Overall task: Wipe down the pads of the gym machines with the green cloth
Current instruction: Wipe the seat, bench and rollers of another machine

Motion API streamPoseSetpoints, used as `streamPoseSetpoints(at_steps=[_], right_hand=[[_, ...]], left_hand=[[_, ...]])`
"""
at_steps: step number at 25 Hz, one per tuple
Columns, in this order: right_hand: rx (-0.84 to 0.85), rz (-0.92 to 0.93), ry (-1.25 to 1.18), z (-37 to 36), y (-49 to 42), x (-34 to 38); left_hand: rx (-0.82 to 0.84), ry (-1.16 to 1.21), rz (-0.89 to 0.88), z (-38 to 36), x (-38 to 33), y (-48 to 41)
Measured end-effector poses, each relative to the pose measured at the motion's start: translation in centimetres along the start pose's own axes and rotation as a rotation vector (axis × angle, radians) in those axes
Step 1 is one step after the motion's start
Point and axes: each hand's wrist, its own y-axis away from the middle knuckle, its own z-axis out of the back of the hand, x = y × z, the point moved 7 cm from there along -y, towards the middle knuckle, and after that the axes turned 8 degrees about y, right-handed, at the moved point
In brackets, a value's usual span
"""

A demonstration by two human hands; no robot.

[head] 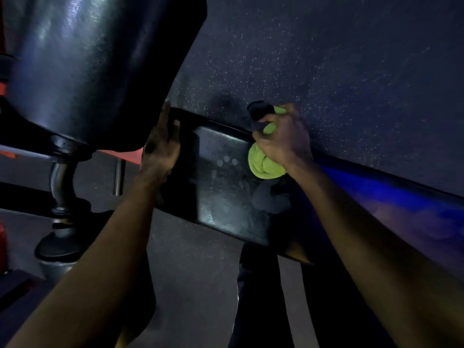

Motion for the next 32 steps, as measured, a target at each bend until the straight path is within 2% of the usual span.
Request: streamPoseSetpoints(at_steps=[3,7,13,16,19,21,23,26,29,32], right_hand=[[-0.001,0.058,-0.04,-2.2,-2.0,5.5],[0.049,0.248,-0.006,-4.2,-3.5,11.5],[0.163,0.127,-0.01,-1.8,-2.4,3.2],[0.093,0.179,0.053,-2.4,-2.6,6.0],[0.11,0.232,0.14,-3.2,-3.2,9.0],[0.137,0.223,0.052,-2.7,-3.1,7.4],[0.138,0.201,-0.055,-1.6,-1.9,4.6],[0.097,0.16,-0.079,-0.7,-0.5,2.0],[0.027,0.197,-0.073,-1.6,-1.6,5.1],[0.096,0.315,0.003,-3.8,-3.0,9.9]], left_hand=[[0.029,0.038,0.097,-0.3,-0.2,0.2],[0.091,0.104,0.099,-0.1,-0.6,0.4],[0.09,0.087,0.165,-0.9,0.5,0.2],[0.018,0.096,0.128,-0.9,0.4,0.6],[-0.023,0.026,-0.031,-1.1,-1.2,1.4],[-0.001,-0.04,-0.117,-2.7,-1.2,2.1],[0.018,-0.063,-0.119,-4.1,-1.4,3.6],[0.003,0.0,-0.105,-4.8,-1.8,6.4],[-0.014,0.047,0.0,-5.1,-0.6,9.0],[0.01,0.065,0.021,-5.3,-0.1,9.3]])
